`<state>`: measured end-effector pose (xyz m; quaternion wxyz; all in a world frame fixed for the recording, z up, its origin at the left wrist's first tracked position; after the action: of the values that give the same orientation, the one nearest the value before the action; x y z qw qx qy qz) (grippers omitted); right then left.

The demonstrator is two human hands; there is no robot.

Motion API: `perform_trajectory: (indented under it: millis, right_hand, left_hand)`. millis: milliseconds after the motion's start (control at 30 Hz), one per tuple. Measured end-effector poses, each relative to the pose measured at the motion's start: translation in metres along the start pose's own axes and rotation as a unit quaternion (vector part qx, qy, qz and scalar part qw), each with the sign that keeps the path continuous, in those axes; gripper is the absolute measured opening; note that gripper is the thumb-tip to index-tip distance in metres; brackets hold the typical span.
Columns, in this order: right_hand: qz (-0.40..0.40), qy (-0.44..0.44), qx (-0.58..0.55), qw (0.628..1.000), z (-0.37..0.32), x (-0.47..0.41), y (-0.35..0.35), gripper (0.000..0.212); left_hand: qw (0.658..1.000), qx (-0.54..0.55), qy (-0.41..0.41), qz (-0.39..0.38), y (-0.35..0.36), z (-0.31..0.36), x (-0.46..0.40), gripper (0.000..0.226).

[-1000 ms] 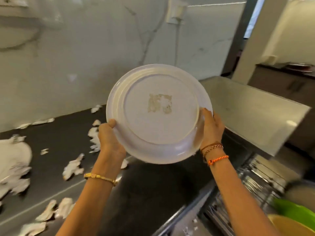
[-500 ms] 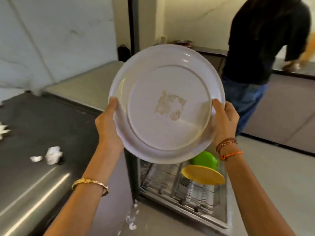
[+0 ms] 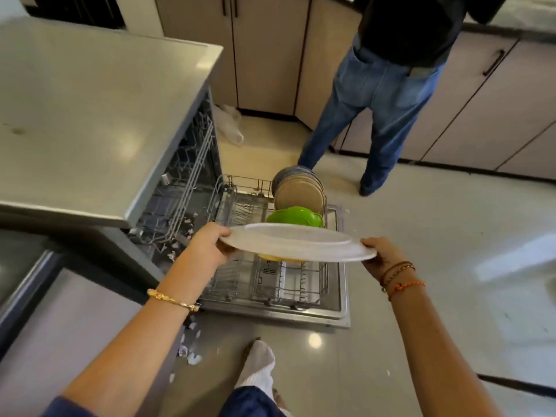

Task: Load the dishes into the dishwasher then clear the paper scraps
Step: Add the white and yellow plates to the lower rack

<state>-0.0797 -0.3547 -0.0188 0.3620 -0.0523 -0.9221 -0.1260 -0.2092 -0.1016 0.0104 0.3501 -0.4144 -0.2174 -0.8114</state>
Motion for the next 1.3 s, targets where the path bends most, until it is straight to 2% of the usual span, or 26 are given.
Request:
perform_trajectory:
  millis: [100, 300, 467, 633, 900, 1300]
  right_hand:
    - [0.026, 0.054, -0.056, 0.997, 0.007, -0.022, 0.002, 0.034]
    - [0.077, 0.119, -0.112, 0.984, 0.041, -0.092, 0.009, 0.041]
    - [0.122, 0.148, -0.117, 0.974, 0.090, -0.154, 0.008, 0.029]
    - [0.141, 0.148, -0.126, 0.971, 0.122, -0.205, -0.005, 0.029]
    - [0.123, 0.154, -0.125, 0.972, 0.134, -0.241, -0.010, 0.022]
    - [0.111, 0.150, -0.137, 0.973, 0.145, -0.279, -0.012, 0.017]
  left_hand:
    - [0.999, 0.009, -0.049, -0.008, 0.012, 0.000, -0.035, 0.011]
    - [0.993, 0.062, -0.099, 0.010, 0.031, -0.016, -0.128, 0.018]
    - [0.992, 0.036, -0.113, 0.050, 0.044, -0.058, -0.205, 0.020]
    - [0.989, 0.024, -0.128, 0.070, 0.056, -0.097, -0.268, 0.017]
    - [0.987, 0.021, -0.114, 0.109, 0.074, -0.116, -0.300, 0.020]
    - [0.986, 0.056, -0.098, 0.126, 0.098, -0.121, -0.314, 0.019]
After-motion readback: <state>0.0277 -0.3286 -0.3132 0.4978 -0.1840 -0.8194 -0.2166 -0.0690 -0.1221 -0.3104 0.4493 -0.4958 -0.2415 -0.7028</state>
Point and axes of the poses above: each hand's wrist, its own x-axis away from the middle knuckle, its own y-axis out of the palm, z = x × y, the point moved 2 cm from there along -x, towards the middle knuckle, and after that the axes turned 12 degrees about -x, right-handed, at the moved point
